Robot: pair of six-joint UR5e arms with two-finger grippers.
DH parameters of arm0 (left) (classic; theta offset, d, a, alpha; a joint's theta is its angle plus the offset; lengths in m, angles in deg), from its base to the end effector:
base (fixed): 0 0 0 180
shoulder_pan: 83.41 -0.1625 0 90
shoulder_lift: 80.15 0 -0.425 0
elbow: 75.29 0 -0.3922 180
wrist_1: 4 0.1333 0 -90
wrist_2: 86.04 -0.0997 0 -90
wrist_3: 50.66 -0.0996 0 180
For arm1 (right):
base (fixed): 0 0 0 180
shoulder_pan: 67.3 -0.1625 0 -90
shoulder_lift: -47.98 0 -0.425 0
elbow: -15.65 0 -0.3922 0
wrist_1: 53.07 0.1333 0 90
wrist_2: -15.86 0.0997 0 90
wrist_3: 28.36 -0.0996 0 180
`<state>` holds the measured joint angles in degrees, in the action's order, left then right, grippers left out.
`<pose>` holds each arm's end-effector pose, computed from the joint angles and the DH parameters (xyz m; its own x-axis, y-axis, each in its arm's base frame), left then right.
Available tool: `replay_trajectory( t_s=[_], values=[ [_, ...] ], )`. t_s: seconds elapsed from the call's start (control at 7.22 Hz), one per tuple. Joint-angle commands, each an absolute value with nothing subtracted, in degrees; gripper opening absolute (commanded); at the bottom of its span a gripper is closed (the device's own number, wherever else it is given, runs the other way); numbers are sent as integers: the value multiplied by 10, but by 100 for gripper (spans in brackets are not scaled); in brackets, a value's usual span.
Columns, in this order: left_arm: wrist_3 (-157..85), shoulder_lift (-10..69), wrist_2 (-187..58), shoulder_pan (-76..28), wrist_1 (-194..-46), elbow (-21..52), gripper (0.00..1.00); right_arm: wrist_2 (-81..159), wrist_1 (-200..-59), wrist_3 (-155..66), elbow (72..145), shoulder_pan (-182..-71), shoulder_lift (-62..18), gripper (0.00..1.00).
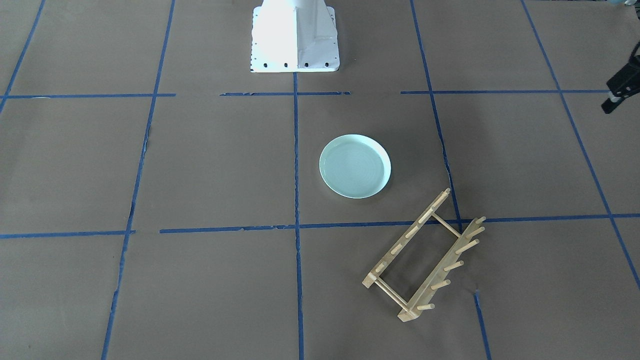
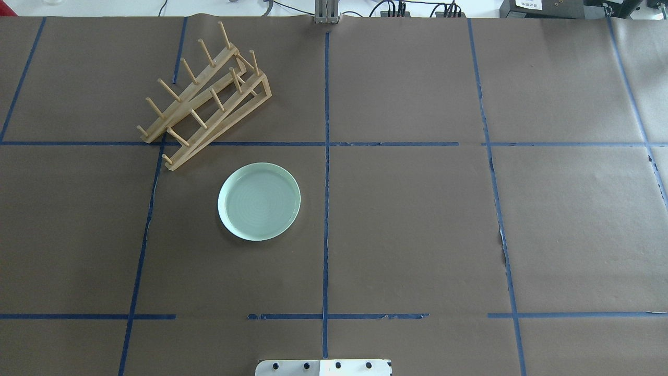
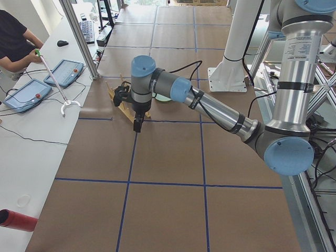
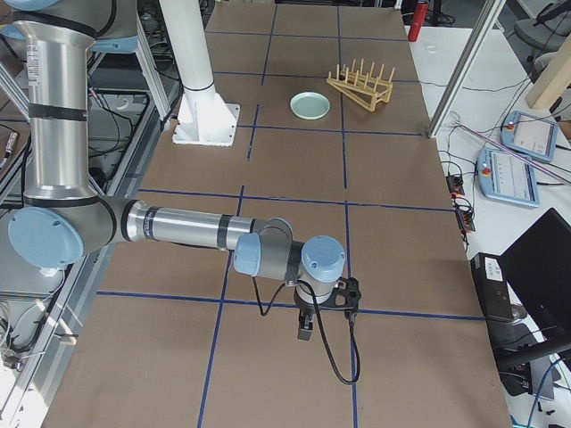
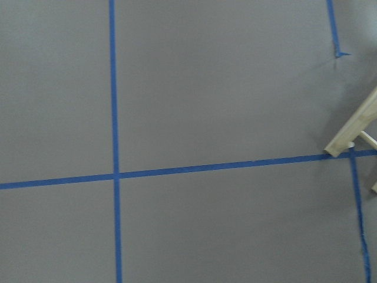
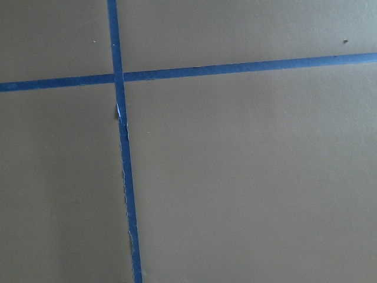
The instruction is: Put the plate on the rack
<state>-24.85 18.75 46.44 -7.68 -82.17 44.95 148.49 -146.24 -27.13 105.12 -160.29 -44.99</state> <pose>0.0573 -0.4933 0.3543 0.6701 0.0591 -0.7400 0.0808 0.9851 0.1518 0.0897 -0.4559 0.6952 0.7316 0.0956 0.6750 -0.0361 0.9942 -0.1017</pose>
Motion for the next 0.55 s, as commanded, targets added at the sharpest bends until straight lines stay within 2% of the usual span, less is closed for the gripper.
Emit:
replay_trajectory(
  t_s=[0.0,0.42],
  values=[
    [-54,293,453,-209,-814,468,100,1485,-1462,-271,1051,-1603,-450,100],
    [109,393,311,-373,-816,429,100,1485,-1462,-271,1051,-1603,-450,100]
  ],
)
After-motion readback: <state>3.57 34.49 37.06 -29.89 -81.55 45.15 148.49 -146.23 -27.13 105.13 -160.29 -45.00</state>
